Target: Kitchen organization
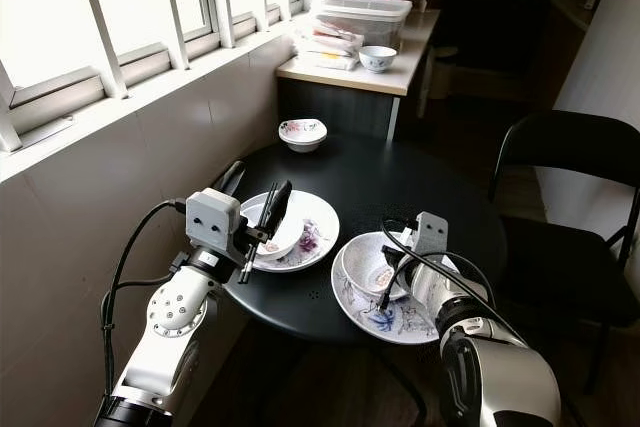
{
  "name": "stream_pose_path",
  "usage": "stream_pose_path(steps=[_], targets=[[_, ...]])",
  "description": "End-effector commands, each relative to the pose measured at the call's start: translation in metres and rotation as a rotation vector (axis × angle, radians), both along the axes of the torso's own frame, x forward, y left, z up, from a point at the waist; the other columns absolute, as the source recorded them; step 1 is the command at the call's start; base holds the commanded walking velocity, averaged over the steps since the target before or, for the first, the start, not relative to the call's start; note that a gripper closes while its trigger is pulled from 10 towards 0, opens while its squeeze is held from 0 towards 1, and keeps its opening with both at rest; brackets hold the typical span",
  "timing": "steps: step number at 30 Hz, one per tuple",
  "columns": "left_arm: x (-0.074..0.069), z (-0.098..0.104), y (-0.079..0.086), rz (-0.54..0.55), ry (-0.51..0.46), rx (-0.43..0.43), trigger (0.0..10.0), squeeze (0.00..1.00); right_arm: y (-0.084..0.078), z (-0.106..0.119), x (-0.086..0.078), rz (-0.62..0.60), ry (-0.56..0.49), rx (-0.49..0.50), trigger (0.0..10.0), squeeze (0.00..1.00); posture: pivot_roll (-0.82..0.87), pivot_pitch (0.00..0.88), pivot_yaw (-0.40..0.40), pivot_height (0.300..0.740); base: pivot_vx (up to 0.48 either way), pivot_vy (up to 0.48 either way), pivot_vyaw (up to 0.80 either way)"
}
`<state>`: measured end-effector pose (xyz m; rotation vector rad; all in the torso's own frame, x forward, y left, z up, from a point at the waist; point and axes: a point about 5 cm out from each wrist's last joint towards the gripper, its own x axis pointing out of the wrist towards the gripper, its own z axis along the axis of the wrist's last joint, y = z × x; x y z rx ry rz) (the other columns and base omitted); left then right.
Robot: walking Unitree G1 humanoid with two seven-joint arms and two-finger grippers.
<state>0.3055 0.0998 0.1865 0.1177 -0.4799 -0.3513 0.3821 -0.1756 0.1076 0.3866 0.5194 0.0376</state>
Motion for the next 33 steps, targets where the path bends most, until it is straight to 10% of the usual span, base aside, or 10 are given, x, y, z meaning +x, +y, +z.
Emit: stream_pose_path(steps=[1,10,15,24,33], targets=[[0.000,-0.004,-0.004,-0.015,0.020,0.020,10.0,0.00,0.004,0.015,0.007,0.000,-0.043,0.021,0.0,0.00,0.04,0.000,-0.046,0.740,0.000,0.000,0.00],[0.000,-0.006,-0.004,-0.015,0.028,0.019,10.0,0.00,0.013,0.042,0.019,0.050,-0.176,-0.067,0.0,0.00,0.04,0.000,-0.048,0.740,0.000,0.000,0.00],[0.000,-0.007,-0.002,-0.002,0.030,0.015,10.0,0.00,0.023,0.071,0.024,0.121,-0.427,-0.192,0.0,0.00,0.04,0.000,-0.050,0.740,0.000,0.000,0.00],[0.002,-0.012,0.004,0.020,0.075,-0.012,10.0,0.00,0.044,0.092,-0.006,0.091,-0.773,-0.325,0.0,0.00,0.04,0.000,-0.049,0.740,0.000,0.000,0.00],[0.001,-0.011,0.002,0.007,0.067,-0.017,10.0,0.00,0.060,0.092,-0.028,0.104,-0.829,-0.313,0.0,0.00,0.03,0.000,-0.051,0.740,0.000,0.000,0.00]])
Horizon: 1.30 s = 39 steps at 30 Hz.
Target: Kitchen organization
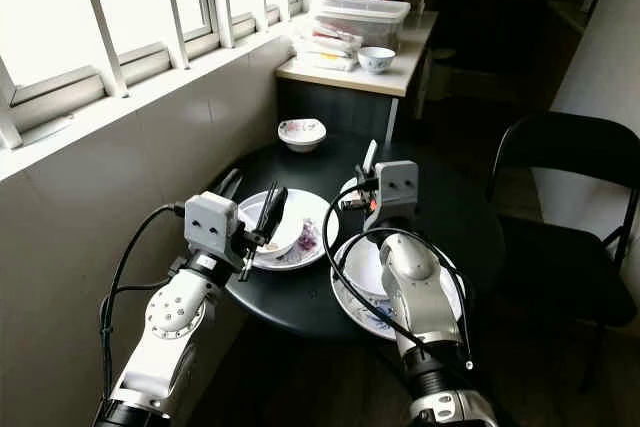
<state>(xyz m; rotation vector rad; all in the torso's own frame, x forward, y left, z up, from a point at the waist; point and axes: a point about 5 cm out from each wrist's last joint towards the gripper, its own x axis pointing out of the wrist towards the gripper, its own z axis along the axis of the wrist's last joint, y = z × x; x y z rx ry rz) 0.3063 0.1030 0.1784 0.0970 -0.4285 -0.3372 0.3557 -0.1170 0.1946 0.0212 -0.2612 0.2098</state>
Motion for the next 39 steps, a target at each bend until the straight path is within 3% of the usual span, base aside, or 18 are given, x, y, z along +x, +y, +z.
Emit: stream_pose_path(steps=[1,12,16,19,24,31,33,35,36,38,39], targets=[[-0.001,-0.002,-0.001,-0.011,0.011,-0.011,10.0,0.00,0.002,0.004,-0.004,-0.004,-0.015,-0.001,0.0,0.00,0.03,0.000,-0.051,0.740,0.000,0.000,0.00],[-0.003,-0.002,-0.003,-0.029,0.007,-0.027,10.0,0.00,0.012,0.000,-0.016,0.017,-0.016,-0.024,0.0,0.00,0.04,0.000,-0.055,0.740,0.000,0.000,0.00],[-0.004,-0.007,-0.001,-0.048,0.040,-0.043,10.0,0.00,0.013,0.007,-0.021,-0.008,-0.097,-0.158,0.0,0.00,0.05,0.000,-0.059,0.740,0.000,0.000,0.00],[-0.006,-0.015,0.001,-0.051,0.068,-0.028,10.0,0.00,0.015,0.004,-0.026,-0.004,-0.115,-0.206,0.0,0.00,0.05,0.000,-0.062,0.740,0.000,0.000,0.00],[-0.009,-0.019,0.000,-0.063,0.080,-0.009,10.0,0.00,0.012,-0.002,-0.027,-0.053,-0.079,-0.131,0.0,0.00,0.06,0.000,-0.064,0.740,0.000,0.000,0.00],[-0.008,-0.019,-0.002,-0.076,0.080,-0.012,10.0,0.00,0.009,0.004,-0.026,-0.085,-0.106,-0.149,0.0,0.00,0.05,0.000,-0.057,0.740,0.000,0.000,0.00],[-0.008,-0.018,-0.002,-0.086,0.081,-0.014,10.0,0.00,0.002,0.006,-0.025,-0.165,-0.127,-0.180,0.0,0.00,0.05,0.000,-0.056,0.740,0.000,0.000,0.00],[-0.007,-0.019,-0.001,-0.089,0.086,-0.018,10.0,0.00,-0.016,0.008,-0.023,-0.296,-0.126,-0.175,0.0,0.00,0.05,0.000,-0.054,0.740,0.000,0.000,0.00],[-0.008,-0.020,-0.001,-0.088,0.090,-0.015,10.0,0.00,-0.042,0.005,-0.023,-0.473,-0.095,-0.166,0.0,0.00,0.04,0.000,-0.053,0.740,0.000,0.000,0.00],[-0.008,-0.021,-0.001,-0.088,0.092,-0.011,10.0,0.00,-0.067,0.003,-0.024,-0.643,-0.066,-0.165,0.0,0.00,0.04,0.000,-0.053,0.740,0.000,0.000,0.00],[-0.009,-0.022,-0.001,-0.089,0.092,-0.005,10.0,0.00,-0.095,0.004,-0.031,-0.828,-0.068,-0.176,0.0,0.00,0.04,0.000,-0.053,0.740,0.000,0.000,0.00]])
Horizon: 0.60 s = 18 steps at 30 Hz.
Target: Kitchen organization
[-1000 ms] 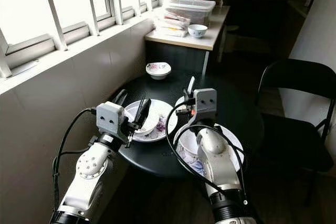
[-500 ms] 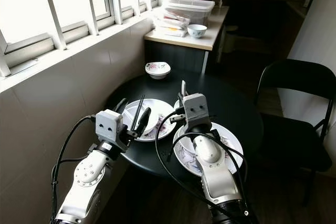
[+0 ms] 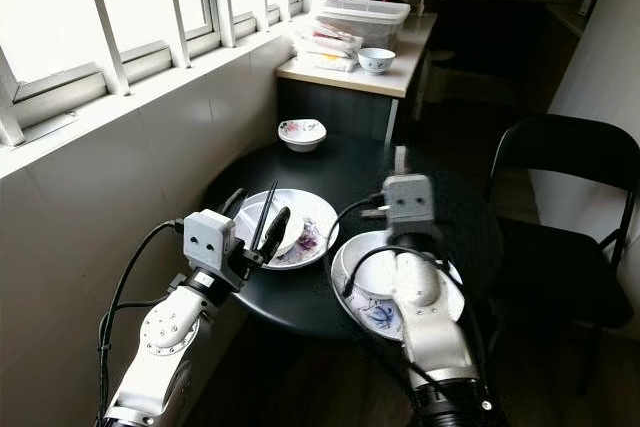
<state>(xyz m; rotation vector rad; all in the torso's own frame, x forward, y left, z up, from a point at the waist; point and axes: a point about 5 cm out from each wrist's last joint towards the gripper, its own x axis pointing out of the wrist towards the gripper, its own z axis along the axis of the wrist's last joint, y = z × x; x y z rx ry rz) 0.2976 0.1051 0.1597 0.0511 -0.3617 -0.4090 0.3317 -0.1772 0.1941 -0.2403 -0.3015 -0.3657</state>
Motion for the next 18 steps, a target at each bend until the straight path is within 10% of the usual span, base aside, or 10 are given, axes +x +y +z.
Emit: stream_pose_path(steps=[1,14,16,18], targets=[[0.000,-0.003,-0.004,-0.016,0.017,0.013,10.0,0.00,-0.035,0.005,-0.007,-0.225,-0.025,0.005,0.0,0.00,0.04,0.000,-0.053,0.740,0.000,0.000,0.00],[-0.001,-0.006,0.002,0.000,0.021,0.024,10.0,0.00,-0.145,0.043,-0.077,-0.788,-0.180,-0.115,0.0,0.00,0.01,0.000,-0.049,0.740,0.000,0.000,0.00],[-0.002,-0.008,-0.002,-0.017,0.026,0.027,10.0,0.00,-0.197,0.051,-0.121,-1.054,-0.181,-0.064,0.0,0.00,0.00,0.000,-0.043,0.740,0.000,0.000,0.00],[-0.002,-0.008,-0.002,-0.018,0.026,0.027,10.0,0.00,-0.202,0.053,-0.126,-1.083,-0.184,-0.061,0.0,0.00,0.00,0.000,-0.043,0.740,0.000,0.000,0.00]])
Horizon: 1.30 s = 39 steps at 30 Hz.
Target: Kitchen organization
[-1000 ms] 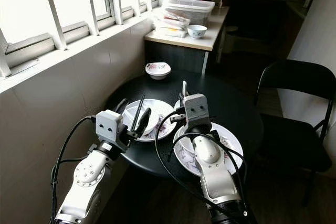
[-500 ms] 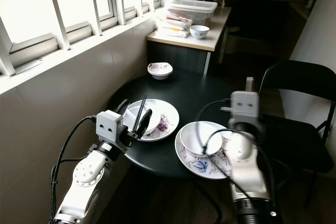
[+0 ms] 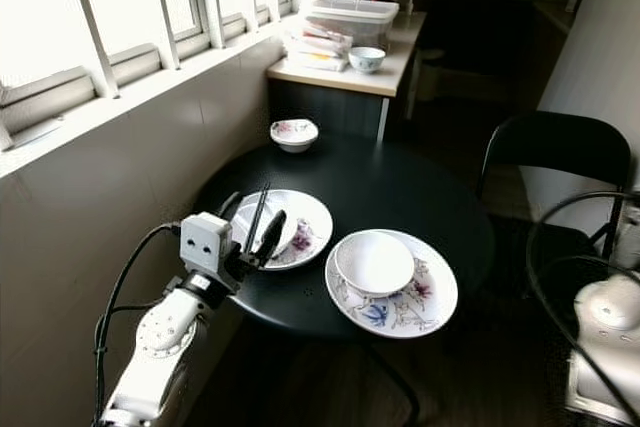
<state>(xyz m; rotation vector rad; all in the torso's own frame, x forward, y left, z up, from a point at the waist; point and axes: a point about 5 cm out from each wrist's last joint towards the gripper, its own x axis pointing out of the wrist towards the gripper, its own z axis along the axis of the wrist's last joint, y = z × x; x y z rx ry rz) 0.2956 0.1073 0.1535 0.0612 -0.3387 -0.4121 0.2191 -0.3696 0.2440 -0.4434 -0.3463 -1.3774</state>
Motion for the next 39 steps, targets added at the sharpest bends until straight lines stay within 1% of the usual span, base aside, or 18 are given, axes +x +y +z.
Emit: stream_pose_path(steps=[1,2,3,4,5,8,10,11,15,16,17,18,21,24,27,39], targets=[[0.000,-0.002,-0.004,-0.018,0.006,0.012,10.0,0.00,-0.010,0.003,-0.013,-0.069,-0.031,0.020,0.0,0.00,0.00,0.000,-0.043,0.740,0.000,0.000,0.00],[0.000,-0.002,-0.005,-0.022,0.007,0.010,10.0,0.00,-0.027,0.006,-0.029,-0.155,-0.039,0.014,0.0,0.00,-0.02,0.000,-0.032,0.740,0.000,0.000,0.00],[0.001,-0.002,-0.005,-0.023,0.008,0.008,10.0,0.00,-0.033,0.007,-0.037,-0.192,-0.044,0.011,0.0,0.00,-0.02,0.000,-0.029,0.740,0.000,0.000,0.00],[0.001,-0.002,-0.006,-0.031,0.008,0.012,10.0,0.00,-0.047,0.009,-0.048,-0.250,-0.047,0.013,0.0,0.00,-0.03,0.000,-0.024,0.740,0.000,0.000,0.00],[0.001,-0.002,-0.006,-0.031,0.008,0.012,10.0,0.00,-0.047,0.009,-0.048,-0.250,-0.047,0.013,0.0,0.00,-0.03,0.000,-0.024,0.740,0.000,0.000,0.00],[0.003,-0.001,-0.006,-0.041,0.006,0.018,10.0,0.00,-0.075,0.017,-0.079,-0.387,-0.063,0.011,0.0,0.00,-0.03,0.000,-0.018,0.740,0.000,0.000,0.00],[0.003,-0.001,-0.006,-0.041,0.006,0.018,10.0,0.00,-0.076,0.018,-0.080,-0.393,-0.064,0.013,0.0,0.00,-0.03,0.000,-0.018,0.740,0.000,0.000,0.00],[0.004,-0.001,-0.005,-0.040,0.006,0.020,10.0,0.00,-0.075,0.019,-0.079,-0.382,-0.065,0.015,0.0,0.00,-0.03,0.000,-0.016,0.740,0.000,0.000,0.00],[0.004,-0.001,-0.005,-0.044,0.005,0.023,10.0,0.00,-0.068,0.016,-0.065,-0.326,-0.061,0.023,0.0,0.00,-0.03,0.000,-0.017,0.740,0.000,0.000,0.00],[0.004,-0.001,-0.005,-0.044,0.005,0.023,10.0,0.00,-0.068,0.016,-0.065,-0.326,-0.061,0.023,0.0,0.00,-0.03,0.000,-0.017,0.740,0.000,0.000,0.00],[0.004,-0.001,-0.007,-0.046,0.004,0.021,10.0,0.00,-0.065,0.011,-0.058,-0.303,-0.057,0.035,0.0,0.00,-0.02,0.000,-0.018,0.740,0.000,0.000,0.00],[0.003,-0.001,-0.007,-0.047,0.004,0.020,10.0,0.00,-0.064,0.009,-0.055,-0.291,-0.055,0.041,0.0,0.00,-0.02,0.000,-0.018,0.740,0.000,0.000,0.00],[0.003,-0.001,-0.007,-0.046,0.004,0.020,10.0,0.00,-0.062,0.008,-0.051,-0.272,-0.051,0.048,0.0,0.00,-0.02,0.000,-0.019,0.740,0.000,0.000,0.00],[0.003,-0.002,-0.005,-0.043,0.007,0.023,10.0,0.00,-0.058,0.008,-0.043,-0.223,-0.032,0.033,0.0,0.00,-0.02,0.000,-0.018,0.740,0.000,0.000,0.00],[0.003,-0.002,-0.006,-0.044,0.007,0.024,10.0,0.00,-0.058,0.005,-0.038,-0.196,-0.022,0.052,0.0,0.00,-0.02,0.000,-0.019,0.740,0.000,0.000,0.00],[0.004,-0.002,-0.009,-0.048,0.007,0.019,10.0,0.00,-0.057,0.002,-0.032,-0.159,-0.004,0.064,0.0,0.00,-0.03,0.000,-0.024,0.740,0.000,0.000,0.00]])
